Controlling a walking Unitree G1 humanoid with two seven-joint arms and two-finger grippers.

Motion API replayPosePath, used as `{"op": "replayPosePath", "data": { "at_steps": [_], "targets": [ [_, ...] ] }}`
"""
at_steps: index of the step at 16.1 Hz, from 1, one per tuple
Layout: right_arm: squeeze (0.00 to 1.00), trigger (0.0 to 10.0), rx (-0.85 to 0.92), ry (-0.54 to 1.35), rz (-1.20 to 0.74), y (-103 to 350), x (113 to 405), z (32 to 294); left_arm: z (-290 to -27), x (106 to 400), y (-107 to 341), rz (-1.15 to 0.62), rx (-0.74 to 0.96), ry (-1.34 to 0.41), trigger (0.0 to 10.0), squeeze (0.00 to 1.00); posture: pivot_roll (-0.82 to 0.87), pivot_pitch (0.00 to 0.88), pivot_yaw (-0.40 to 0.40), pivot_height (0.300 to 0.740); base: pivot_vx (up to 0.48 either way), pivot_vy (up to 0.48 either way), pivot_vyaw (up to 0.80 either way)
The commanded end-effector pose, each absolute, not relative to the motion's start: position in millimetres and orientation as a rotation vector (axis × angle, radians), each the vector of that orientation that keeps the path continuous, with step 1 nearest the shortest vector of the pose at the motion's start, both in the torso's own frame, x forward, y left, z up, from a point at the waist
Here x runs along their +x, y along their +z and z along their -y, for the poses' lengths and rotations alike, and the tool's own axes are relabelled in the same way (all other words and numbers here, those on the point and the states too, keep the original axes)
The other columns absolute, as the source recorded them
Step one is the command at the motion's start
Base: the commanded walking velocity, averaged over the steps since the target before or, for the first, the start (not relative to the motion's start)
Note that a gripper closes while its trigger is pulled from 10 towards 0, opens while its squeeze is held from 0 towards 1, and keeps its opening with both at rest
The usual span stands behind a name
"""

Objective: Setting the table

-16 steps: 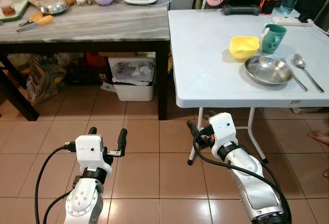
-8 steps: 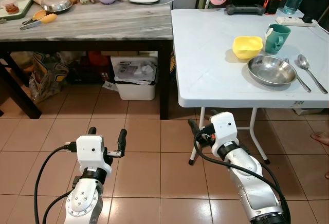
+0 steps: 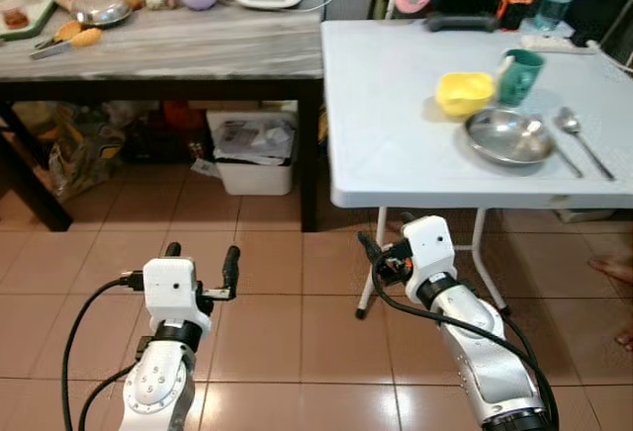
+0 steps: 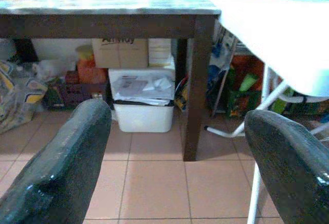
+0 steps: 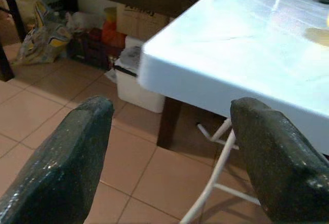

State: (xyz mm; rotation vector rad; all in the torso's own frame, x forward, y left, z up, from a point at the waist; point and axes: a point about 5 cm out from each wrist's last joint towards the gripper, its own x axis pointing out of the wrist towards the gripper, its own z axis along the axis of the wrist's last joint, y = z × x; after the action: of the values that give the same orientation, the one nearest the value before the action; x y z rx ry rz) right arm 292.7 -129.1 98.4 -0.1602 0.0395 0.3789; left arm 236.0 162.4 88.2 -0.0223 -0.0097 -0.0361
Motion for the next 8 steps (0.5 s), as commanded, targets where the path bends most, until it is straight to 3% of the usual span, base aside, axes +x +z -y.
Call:
{"op": "replayPosePath", "data": {
  "at_steps": [1, 8],
  "targets": [
    [0.0, 10.0, -0.15, 0.374, -0.04, 99.1, 293.3, 130.4, -162.6, 235.8, 86.1, -0.003, -0.019, -0.034, 10.0, 0.0, -0.05, 0.079, 0.028, 0.74, 0.0, -0.379, 0.0],
    [0.0, 10.0, -0.163, 0.353, -0.03, 99.5, 294.2, 132.4, -162.2, 237.1, 85.3, -0.007, -0.021, -0.041, 10.0, 0.0, -0.05, 0.079, 0.034, 0.74, 0.0, -0.48, 0.0]
  ]
}}
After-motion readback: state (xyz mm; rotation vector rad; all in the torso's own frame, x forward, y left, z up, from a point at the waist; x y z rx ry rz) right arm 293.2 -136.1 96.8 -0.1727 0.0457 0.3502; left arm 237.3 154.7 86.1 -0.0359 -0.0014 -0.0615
